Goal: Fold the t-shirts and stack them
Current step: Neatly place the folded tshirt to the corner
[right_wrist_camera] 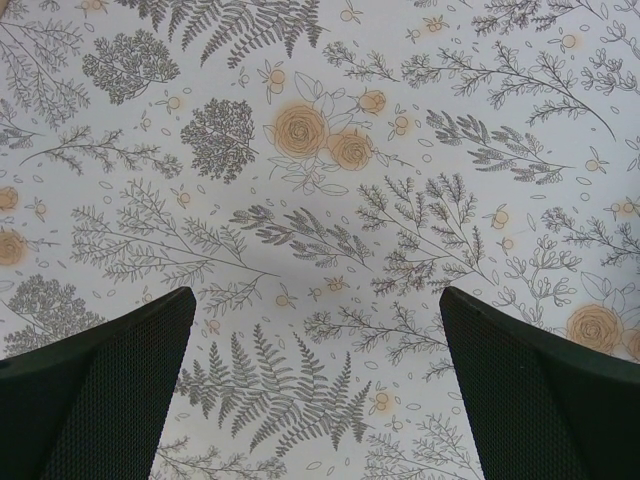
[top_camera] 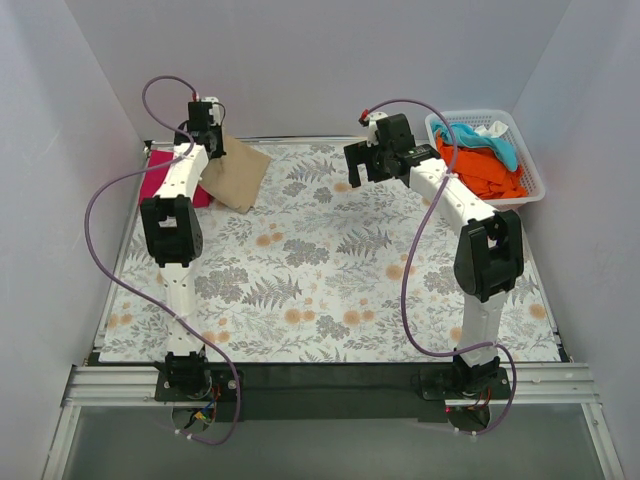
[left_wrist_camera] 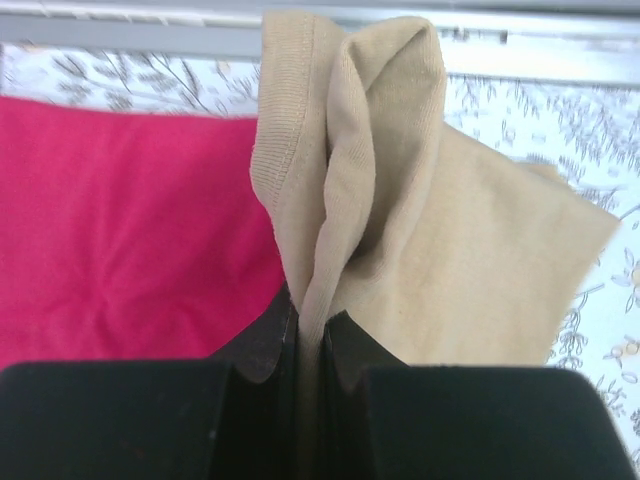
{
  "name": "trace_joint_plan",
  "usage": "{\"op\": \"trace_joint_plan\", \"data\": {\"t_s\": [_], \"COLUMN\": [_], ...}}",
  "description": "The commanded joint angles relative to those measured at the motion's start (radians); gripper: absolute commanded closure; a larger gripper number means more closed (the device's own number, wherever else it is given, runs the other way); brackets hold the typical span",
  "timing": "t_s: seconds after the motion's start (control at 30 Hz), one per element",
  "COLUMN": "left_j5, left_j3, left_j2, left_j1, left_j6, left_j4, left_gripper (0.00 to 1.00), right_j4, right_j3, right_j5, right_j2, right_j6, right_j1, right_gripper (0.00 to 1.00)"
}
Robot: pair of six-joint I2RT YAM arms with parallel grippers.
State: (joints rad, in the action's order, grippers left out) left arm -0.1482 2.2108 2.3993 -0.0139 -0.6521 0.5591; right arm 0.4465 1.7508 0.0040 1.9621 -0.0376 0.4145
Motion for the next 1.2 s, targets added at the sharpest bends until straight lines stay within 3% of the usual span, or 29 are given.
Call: {"op": "trace_joint_plan", "data": {"t_s": [0.0, 0.47, 1.17], "left_j5": [-0.037, -0.004, 0.025], "left_j3": [0.061, 0.093, 0.076], "left_j2": [-0.091, -0.144, -0.224], "left_j1": [0.047, 0.052, 0.06], "left_j6": [0.02, 0.091, 0.083], "left_j4": [-0.053, -0.106, -0.07], "left_gripper": [1.0, 1.0, 1.0], "right_j4": [-0.02, -0.02, -0.02], "right_j3": [-0.016, -0.028, -0.025], "right_j5": [0.004, -0.029, -0.032], "right_j2": [-0.066, -0.068, -0.054], "right_j6": [0.015, 0.015, 0.011], "right_j1": [-0.002, 0.0, 0.0], "right_gripper": [0.02, 0.02, 0.02]}}
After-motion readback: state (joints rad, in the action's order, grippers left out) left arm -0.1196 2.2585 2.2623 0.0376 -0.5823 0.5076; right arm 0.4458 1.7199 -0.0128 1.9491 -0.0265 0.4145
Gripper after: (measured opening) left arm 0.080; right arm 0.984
